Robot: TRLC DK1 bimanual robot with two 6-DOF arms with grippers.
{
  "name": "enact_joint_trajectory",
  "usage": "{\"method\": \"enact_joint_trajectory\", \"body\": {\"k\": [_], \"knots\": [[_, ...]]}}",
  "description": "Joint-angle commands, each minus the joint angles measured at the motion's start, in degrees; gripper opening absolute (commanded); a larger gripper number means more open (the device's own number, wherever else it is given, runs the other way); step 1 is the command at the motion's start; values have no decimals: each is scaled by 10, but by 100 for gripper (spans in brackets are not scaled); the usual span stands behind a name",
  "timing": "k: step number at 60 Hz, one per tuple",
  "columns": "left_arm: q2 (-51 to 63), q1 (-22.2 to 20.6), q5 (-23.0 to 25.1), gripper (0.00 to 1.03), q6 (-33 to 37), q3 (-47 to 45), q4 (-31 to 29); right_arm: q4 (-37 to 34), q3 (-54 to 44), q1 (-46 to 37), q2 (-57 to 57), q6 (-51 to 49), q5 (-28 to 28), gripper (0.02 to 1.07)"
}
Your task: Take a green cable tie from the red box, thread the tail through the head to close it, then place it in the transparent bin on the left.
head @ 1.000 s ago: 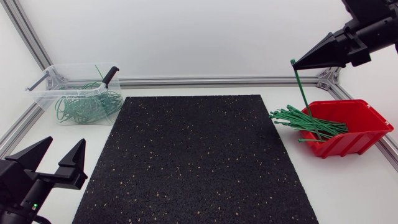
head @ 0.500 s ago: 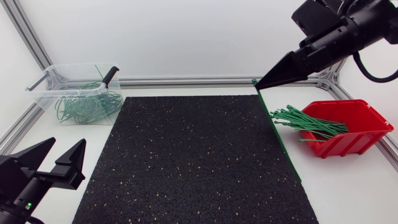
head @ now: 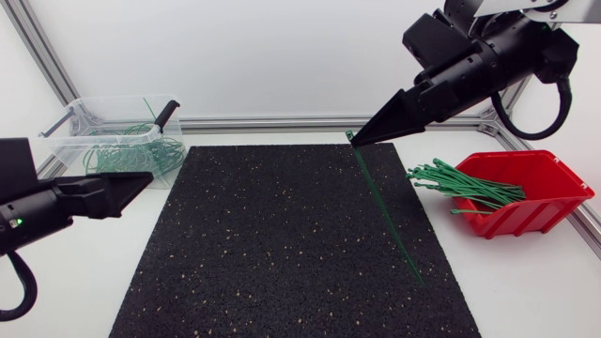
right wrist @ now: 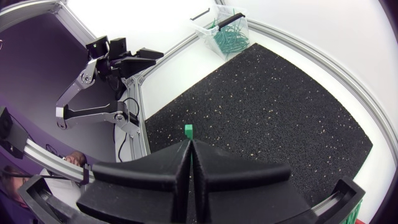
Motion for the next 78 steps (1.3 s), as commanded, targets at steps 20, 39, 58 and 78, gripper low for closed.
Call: {"method": "enact_joint_trajectory", "body": {"k": [20,39,58,78], "knots": [[249,-60,78,95,143,196,-133,82,-48,13,46,61,-61,8],[312,-102,228,95,156,230,-75,160,-84,4,67,89,-117,8],[331,-173,329,98,82,186,123,218,-94,4,89,117,-164,8],[414,-246,330,93,40,225,167,230,-104,-16,65,127,-208,8]]}}
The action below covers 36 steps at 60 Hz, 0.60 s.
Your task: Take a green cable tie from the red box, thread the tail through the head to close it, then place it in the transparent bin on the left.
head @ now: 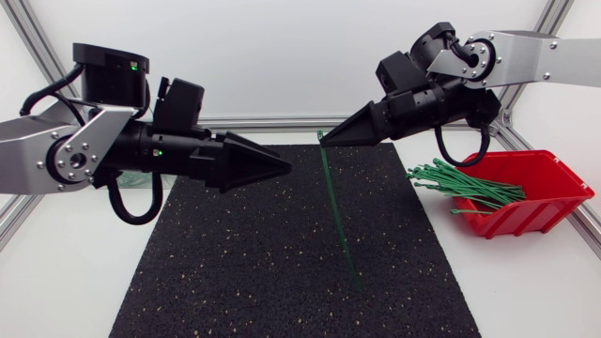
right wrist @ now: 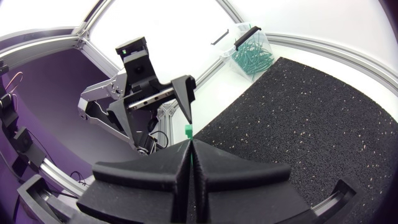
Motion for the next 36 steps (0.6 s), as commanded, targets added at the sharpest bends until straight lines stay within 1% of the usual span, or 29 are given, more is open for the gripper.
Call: {"method": "enact_joint_trajectory", "body": {"k": [1,4,12,14,16,19,21,22,24,31,33,36], "knots": [[21,-16,7,93,-18,21,14,4,-15,-7,-13,11,-12,8],[25,-31,7,93,-26,20,26,8,-19,-8,-13,11,-15,8],[34,-50,5,93,-53,19,61,11,-26,-9,-15,11,-23,8],[37,-54,-3,93,-57,21,67,12,-27,-9,-17,11,-23,8],[41,-64,-22,93,-63,24,69,15,-30,-10,-22,11,-22,8],[46,-71,-28,92,-64,25,68,23,-36,-10,-30,14,-18,8],[48,-80,-50,90,-63,23,69,30,-40,-8,-37,20,-7,8],[48,-83,-60,90,-62,23,69,38,-43,-7,-42,25,-2,8],[48,-86,-62,90,-59,20,69,59,-52,-4,-50,43,8,8],[42,-95,-103,90,-57,10,74,166,-89,9,-82,135,38,8],[41,-96,-115,90,-57,10,75,182,-93,11,-88,150,42,8],[41,-97,-127,88,-57,10,75,182,-95,16,-91,152,50,8]]}}
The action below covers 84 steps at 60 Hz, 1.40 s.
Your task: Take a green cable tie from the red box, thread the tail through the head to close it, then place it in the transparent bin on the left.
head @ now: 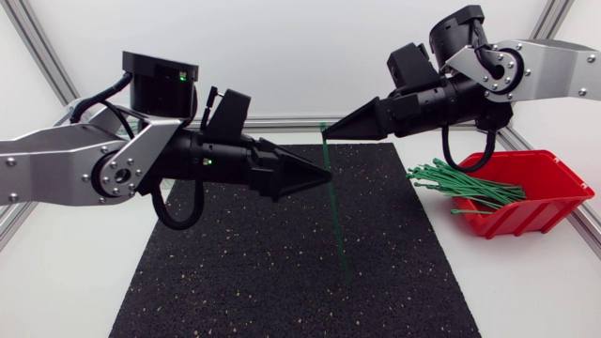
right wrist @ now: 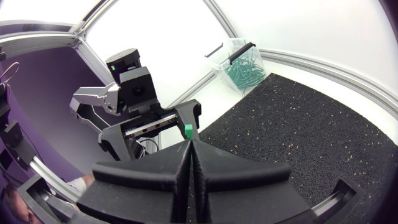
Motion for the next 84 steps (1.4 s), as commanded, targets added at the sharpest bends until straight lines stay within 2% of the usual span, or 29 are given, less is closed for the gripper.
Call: {"method": "enact_joint_trajectory", "body": {"k": [1,17,24,35,38,41,53,66,67,71,80,84], "knots": [[2,-5,-18,88,-7,-1,7,15,-18,12,-19,43,11,8],[-11,-37,-131,87,-5,-17,33,44,-41,44,-56,72,104,8],[-13,-53,-180,80,-3,-22,41,93,-62,65,-81,112,185,8],[-20,-73,-245,74,-1,-30,45,105,-68,100,-103,122,291,8],[-22,-84,-282,72,10,-30,45,108,-66,108,-103,128,310,8],[-25,-92,-299,71,16,-33,46,108,-66,114,-106,128,324,8],[-35,-138,-417,71,44,-49,70,110,-68,146,-124,134,424,8],[-22,-168,-507,69,54,-53,100,110,-71,164,-126,148,469,8],[-16,-174,-525,68,56,-54,109,111,-72,171,-130,148,483,8],[-9,-180,-542,68,59,-57,122,111,-74,175,-133,148,487,8],[13,-203,-611,68,89,-70,169,113,-76,176,-137,156,489,8],[24,-205,-624,67,89,-70,176,113,-77,179,-142,157,490,8]]}}
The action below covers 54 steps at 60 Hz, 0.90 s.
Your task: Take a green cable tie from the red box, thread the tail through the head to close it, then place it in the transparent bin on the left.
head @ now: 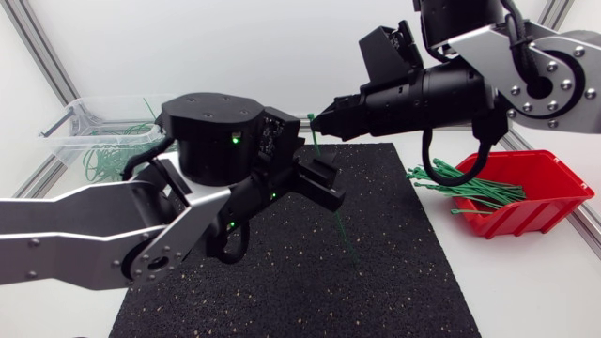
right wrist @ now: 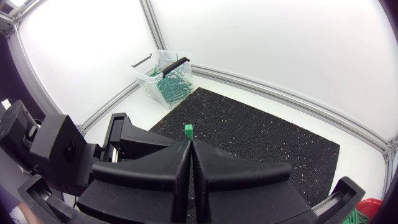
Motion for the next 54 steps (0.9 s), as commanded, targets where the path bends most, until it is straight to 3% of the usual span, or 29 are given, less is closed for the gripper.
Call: {"method": "enact_joint_trajectory", "body": {"k": [1,12,24,34,44,50,54], "knots": [[23,-6,-16,65,14,-17,14,4,-20,7,-15,14,5,8],[24,-12,-49,59,16,-25,33,8,-25,9,-16,14,7,8],[17,-12,-64,45,17,-31,46,10,-27,11,-13,14,14,8],[14,-10,-70,20,26,-32,52,10,-27,14,-12,12,17,8],[4,-9,-70,4,35,-41,66,9,-28,17,-12,9,22,8],[-6,-9,-70,4,40,-46,67,10,-29,16,-14,8,22,8],[-16,-10,-67,4,45,-52,65,11,-33,16,-17,4,22,19]]}}
